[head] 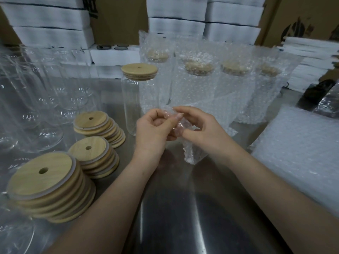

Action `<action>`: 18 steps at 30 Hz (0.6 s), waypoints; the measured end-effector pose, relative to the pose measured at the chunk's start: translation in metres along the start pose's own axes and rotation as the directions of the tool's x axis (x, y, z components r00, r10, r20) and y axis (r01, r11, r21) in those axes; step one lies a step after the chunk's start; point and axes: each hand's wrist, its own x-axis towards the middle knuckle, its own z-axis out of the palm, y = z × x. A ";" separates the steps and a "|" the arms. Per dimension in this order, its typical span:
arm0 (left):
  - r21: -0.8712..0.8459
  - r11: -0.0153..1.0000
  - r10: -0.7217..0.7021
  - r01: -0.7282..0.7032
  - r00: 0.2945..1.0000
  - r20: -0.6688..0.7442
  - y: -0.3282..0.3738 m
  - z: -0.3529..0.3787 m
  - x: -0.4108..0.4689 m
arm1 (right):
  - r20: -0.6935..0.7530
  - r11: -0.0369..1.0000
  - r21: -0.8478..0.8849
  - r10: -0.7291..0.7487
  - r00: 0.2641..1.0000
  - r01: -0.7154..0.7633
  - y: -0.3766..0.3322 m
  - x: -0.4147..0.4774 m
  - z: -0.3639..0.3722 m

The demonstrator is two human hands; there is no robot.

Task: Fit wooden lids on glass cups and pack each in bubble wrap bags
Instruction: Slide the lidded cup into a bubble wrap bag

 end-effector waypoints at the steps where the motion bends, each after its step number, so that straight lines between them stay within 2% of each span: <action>1: 0.014 1.000 0.013 -0.012 1.000 -0.005 0.000 0.000 0.000 | -0.001 0.999 0.036 0.010 1.000 -0.010 -0.001 0.000 0.000; 3: 0.025 0.999 0.027 -0.026 1.000 -0.012 0.000 0.001 0.000 | 0.014 0.995 0.099 0.030 0.999 -0.031 -0.002 0.000 0.000; 8: 0.050 0.998 0.041 -0.040 0.999 -0.023 -0.001 0.001 0.000 | 0.007 0.990 0.122 0.067 0.998 -0.067 -0.001 0.001 -0.001; 14: 0.158 0.987 0.027 -0.022 0.999 -0.032 -0.001 0.001 0.000 | -0.120 0.997 0.018 0.075 0.990 -0.074 0.005 0.004 -0.002; 18: 0.362 0.932 0.010 0.000 1.000 -0.025 -0.002 0.006 -0.001 | -0.182 0.996 -0.090 0.006 0.983 -0.023 0.006 0.004 -0.003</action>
